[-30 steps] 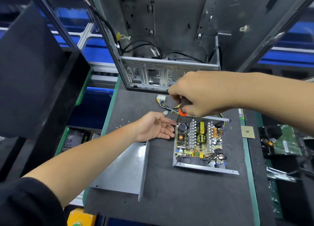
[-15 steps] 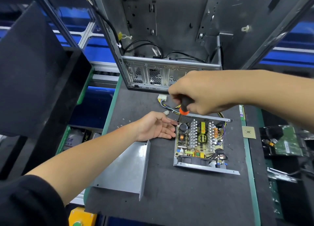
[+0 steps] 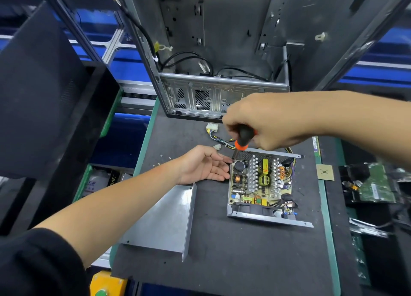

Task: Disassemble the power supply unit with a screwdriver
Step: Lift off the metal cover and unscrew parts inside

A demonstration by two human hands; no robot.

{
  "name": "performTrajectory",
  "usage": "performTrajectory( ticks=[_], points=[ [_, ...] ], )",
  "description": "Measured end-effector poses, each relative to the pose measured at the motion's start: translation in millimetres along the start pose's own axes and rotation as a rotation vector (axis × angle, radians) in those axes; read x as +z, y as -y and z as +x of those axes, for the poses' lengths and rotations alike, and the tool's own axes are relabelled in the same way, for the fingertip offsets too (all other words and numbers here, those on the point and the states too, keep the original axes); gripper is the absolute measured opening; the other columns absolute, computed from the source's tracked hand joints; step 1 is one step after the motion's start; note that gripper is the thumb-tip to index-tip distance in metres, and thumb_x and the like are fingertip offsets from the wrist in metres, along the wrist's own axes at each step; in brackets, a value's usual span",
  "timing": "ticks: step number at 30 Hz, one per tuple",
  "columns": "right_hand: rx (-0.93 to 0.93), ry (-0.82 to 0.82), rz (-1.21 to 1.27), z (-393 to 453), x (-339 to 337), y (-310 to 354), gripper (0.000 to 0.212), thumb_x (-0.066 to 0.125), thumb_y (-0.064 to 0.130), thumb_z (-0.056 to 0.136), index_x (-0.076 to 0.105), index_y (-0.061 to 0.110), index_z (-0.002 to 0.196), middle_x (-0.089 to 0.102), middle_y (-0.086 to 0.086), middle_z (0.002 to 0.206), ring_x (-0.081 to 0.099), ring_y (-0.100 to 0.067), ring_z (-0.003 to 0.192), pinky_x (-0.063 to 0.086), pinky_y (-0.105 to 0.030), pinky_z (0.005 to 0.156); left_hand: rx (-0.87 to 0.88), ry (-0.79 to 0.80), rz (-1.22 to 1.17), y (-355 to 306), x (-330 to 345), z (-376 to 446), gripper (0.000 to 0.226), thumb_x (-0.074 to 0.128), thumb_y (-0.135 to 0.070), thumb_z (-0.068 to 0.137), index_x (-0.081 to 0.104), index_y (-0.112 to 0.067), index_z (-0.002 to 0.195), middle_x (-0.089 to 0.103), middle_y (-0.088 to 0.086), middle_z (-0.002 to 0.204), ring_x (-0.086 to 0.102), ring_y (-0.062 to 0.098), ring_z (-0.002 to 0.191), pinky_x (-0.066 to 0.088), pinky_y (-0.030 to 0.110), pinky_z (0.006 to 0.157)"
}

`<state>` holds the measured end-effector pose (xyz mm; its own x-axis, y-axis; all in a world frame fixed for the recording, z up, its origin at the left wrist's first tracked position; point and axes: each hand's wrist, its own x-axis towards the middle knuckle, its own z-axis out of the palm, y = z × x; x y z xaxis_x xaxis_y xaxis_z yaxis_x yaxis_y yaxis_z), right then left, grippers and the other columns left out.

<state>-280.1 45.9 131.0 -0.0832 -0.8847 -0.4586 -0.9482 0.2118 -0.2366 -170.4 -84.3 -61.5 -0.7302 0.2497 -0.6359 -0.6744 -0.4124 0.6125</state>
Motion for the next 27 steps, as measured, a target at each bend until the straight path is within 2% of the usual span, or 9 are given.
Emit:
performTrajectory(
  ticks=[3, 6, 10, 13, 16, 18, 22, 24, 27],
  points=[
    [0.022, 0.003, -0.061, 1.4, 2.6, -2.2, 0.014, 0.065, 0.022, 0.085, 0.053, 0.022, 0.093, 0.059, 0.003, 0.092, 0.056, -0.02, 0.085, 0.048, -0.038, 0.071, -0.003, 0.0, 0.001, -0.6, 0.7, 0.0, 0.049, 0.049, -0.018, 0.068, 0.055, 0.002, 0.112, 0.061, 0.01, 0.079, 0.066, 0.026, 0.078, 0.054, 0.029, 0.071],
    [0.109, -0.051, -0.192, 3.4, 7.5, 0.9, 0.027, 0.041, 0.049, 0.099, 0.039, 0.024, 0.091, 0.038, 0.003, 0.074, 0.044, -0.018, 0.064, 0.033, -0.035, 0.054, -0.002, 0.001, 0.004, -1.0, 0.9, -0.3, 0.048, 0.049, -0.018, 0.068, 0.055, 0.001, 0.112, 0.061, 0.01, 0.079, 0.066, 0.026, 0.078, 0.052, 0.03, 0.073],
    [-0.015, -0.084, -0.121, 5.4, 7.7, 2.1, 0.009, 0.052, 0.022, 0.093, 0.043, 0.024, 0.091, 0.049, 0.005, 0.076, 0.055, -0.024, 0.077, 0.043, -0.038, 0.064, -0.002, 0.005, -0.001, -0.7, 1.3, -0.2, 0.048, 0.049, -0.018, 0.068, 0.054, 0.001, 0.111, 0.06, 0.01, 0.079, 0.066, 0.025, 0.077, 0.053, 0.029, 0.071],
    [-0.039, 0.025, 0.05, 2.0, -0.4, 2.5, 0.026, 0.058, 0.003, 0.076, 0.051, 0.025, 0.088, 0.065, 0.008, 0.084, 0.059, -0.018, 0.085, 0.05, -0.037, 0.073, 0.003, 0.013, -0.009, 0.6, 0.1, -0.8, 0.047, 0.049, -0.017, 0.068, 0.054, 0.002, 0.111, 0.06, 0.01, 0.079, 0.066, 0.026, 0.077, 0.054, 0.029, 0.071],
    [0.066, 0.01, -0.051, 5.0, 5.4, -0.6, 0.025, 0.063, 0.039, 0.088, 0.045, 0.023, 0.095, 0.053, 0.006, 0.083, 0.052, -0.019, 0.078, 0.046, -0.039, 0.067, 0.002, 0.017, -0.018, 0.3, 0.0, -0.6, 0.047, 0.049, -0.016, 0.069, 0.053, 0.002, 0.112, 0.06, 0.01, 0.078, 0.066, 0.027, 0.077, 0.053, 0.03, 0.072],
    [0.172, -0.051, -0.16, 5.8, 7.2, 0.6, 0.032, 0.038, 0.056, 0.097, 0.038, 0.023, 0.093, 0.037, 0.005, 0.074, 0.041, -0.017, 0.064, 0.036, -0.037, 0.06, 0.002, 0.013, -0.011, -0.5, -0.1, -0.2, 0.048, 0.049, -0.016, 0.069, 0.053, 0.003, 0.114, 0.06, 0.01, 0.078, 0.066, 0.027, 0.078, 0.053, 0.03, 0.072],
    [0.041, -0.082, -0.081, 5.8, 7.9, 1.1, 0.007, 0.052, 0.026, 0.094, 0.045, 0.023, 0.093, 0.052, 0.002, 0.082, 0.054, -0.024, 0.077, 0.048, -0.041, 0.07, -0.001, 0.016, -0.013, 0.2, -0.9, -0.3, 0.05, 0.049, -0.016, 0.069, 0.052, 0.003, 0.115, 0.06, 0.01, 0.079, 0.066, 0.027, 0.078, 0.054, 0.029, 0.071],
    [-0.015, -0.012, 0.034, 4.0, 3.6, 2.7, 0.021, 0.057, 0.006, 0.08, 0.053, 0.023, 0.092, 0.062, 0.004, 0.09, 0.058, -0.021, 0.086, 0.051, -0.042, 0.076, -0.001, 0.014, -0.018, 0.7, -1.1, 0.3, 0.05, 0.049, -0.015, 0.07, 0.052, 0.004, 0.116, 0.06, 0.011, 0.079, 0.066, 0.027, 0.078, 0.054, 0.029, 0.07],
    [0.02, 0.0, 0.042, 3.6, 3.8, -1.1, 0.017, 0.064, 0.023, 0.083, 0.051, 0.022, 0.094, 0.058, 0.004, 0.092, 0.056, -0.019, 0.084, 0.05, -0.041, 0.075, -0.005, 0.013, -0.019, 0.5, -0.9, 1.4, 0.049, 0.049, -0.014, 0.07, 0.053, 0.003, 0.116, 0.06, 0.011, 0.079, 0.066, 0.027, 0.079, 0.054, 0.03, 0.071]
  ],
)
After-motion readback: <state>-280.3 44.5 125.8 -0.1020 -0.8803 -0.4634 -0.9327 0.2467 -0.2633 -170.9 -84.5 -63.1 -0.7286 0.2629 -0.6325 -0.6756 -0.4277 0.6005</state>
